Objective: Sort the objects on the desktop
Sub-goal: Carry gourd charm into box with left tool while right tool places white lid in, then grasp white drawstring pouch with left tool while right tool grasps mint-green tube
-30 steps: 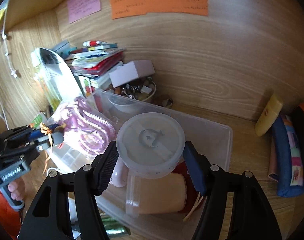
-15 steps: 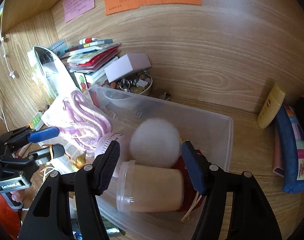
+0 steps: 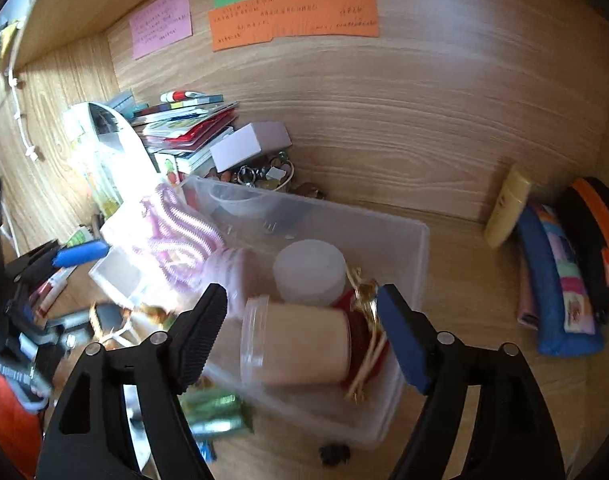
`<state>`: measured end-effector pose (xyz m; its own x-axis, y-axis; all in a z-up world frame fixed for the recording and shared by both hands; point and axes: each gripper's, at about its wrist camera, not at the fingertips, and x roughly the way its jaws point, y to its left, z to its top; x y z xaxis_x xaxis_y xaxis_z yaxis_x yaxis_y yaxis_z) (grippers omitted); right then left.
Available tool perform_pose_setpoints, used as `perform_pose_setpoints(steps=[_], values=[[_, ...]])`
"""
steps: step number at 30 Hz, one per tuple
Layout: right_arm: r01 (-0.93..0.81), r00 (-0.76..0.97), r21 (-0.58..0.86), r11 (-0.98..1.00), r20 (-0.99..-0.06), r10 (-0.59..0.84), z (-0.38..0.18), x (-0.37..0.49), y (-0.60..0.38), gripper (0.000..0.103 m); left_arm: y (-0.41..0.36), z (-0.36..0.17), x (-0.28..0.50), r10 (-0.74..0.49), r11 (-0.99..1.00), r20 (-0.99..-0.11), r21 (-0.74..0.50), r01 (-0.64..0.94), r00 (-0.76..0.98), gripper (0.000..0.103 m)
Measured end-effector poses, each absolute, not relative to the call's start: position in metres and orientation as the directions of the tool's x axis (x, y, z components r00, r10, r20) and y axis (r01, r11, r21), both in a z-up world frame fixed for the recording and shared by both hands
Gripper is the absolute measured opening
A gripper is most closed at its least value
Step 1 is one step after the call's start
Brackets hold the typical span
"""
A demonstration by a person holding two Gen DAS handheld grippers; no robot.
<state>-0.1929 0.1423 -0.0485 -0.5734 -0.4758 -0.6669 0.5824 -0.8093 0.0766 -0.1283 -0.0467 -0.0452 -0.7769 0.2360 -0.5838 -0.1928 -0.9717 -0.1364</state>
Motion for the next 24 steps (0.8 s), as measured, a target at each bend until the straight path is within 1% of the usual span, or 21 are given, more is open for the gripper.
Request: perform_pose_setpoints(steps=[3, 7, 14, 18, 20, 24], values=[[0.571, -0.594, 0.071, -0.818, -0.651, -0.471, -0.047, -0.177, 0.158, 0.081, -0.049, -0.046, -0.125, 0.214, -0.977, -0.601, -0.129, -0.17, -0.77, 0.095], [0.554, -0.615, 0.067, -0.83, -0.639, -0.463, -0.045, -0.159, 0.178, 0.081, -0.048, -0.044, -0.117, 0.15, -0.988, -0.627, -0.071, -0.136, -0.764, 0.095], [0.561, -0.62, 0.09, -0.823, -0.613, -0.49, -0.044, -0.135, 0.197, 0.082, -0.046, -0.047, -0.088, 0.062, -0.994, -0.651, 0.029, -0.106, -0.757, 0.095], [0.572, -0.619, 0.09, -0.815, -0.605, -0.501, -0.045, -0.121, 0.204, 0.082, -0.046, -0.045, -0.067, 0.057, -0.995, -0.642, 0.029, -0.098, -0.765, 0.096], [0.578, -0.616, 0.091, -0.811, -0.602, -0.508, -0.046, -0.113, 0.206, 0.082, -0.044, -0.044, -0.056, 0.049, -0.995, -0.636, 0.036, -0.093, -0.77, 0.099], [0.594, -0.603, 0.095, -0.799, -0.604, -0.521, -0.052, -0.097, 0.211, 0.082, -0.036, -0.047, -0.039, 0.042, -0.995, -0.638, 0.046, -0.093, -0.769, 0.099]])
